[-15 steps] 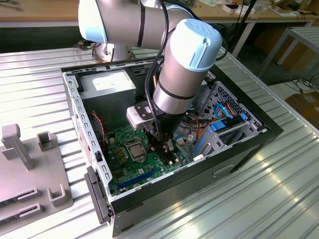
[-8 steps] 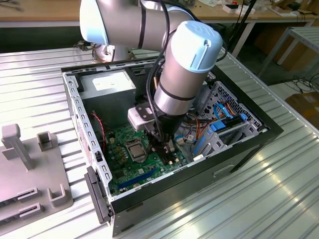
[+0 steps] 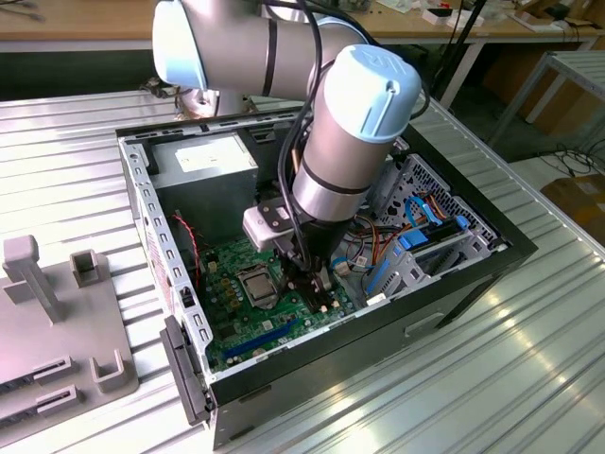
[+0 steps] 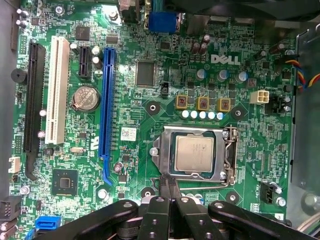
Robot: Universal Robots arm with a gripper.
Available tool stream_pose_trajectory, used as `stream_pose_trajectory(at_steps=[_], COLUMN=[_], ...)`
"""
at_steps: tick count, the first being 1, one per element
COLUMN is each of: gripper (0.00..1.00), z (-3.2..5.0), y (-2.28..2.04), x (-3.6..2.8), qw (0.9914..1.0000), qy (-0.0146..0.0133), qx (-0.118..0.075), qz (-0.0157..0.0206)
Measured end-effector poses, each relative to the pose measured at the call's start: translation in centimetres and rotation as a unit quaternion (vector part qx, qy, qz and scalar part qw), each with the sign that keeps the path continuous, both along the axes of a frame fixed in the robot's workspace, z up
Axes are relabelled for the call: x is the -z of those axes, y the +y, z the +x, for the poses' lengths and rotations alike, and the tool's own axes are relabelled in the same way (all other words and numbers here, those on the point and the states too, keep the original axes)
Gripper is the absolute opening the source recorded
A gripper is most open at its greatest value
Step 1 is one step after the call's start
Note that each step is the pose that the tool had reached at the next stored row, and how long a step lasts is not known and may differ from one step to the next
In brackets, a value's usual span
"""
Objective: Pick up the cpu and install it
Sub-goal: 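Install the first cpu locking lever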
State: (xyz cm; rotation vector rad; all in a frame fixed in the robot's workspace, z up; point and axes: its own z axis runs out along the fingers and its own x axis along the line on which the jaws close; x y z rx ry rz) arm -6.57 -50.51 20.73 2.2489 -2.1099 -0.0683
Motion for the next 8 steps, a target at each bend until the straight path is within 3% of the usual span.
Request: stream_pose_trajectory(at_steps=[8], gripper=[0.11], z=[0.08], y=[0.0], x=[0.28], qw=[1.0], qy=[0.0], qx=[-0.001], qz=[-0.0008])
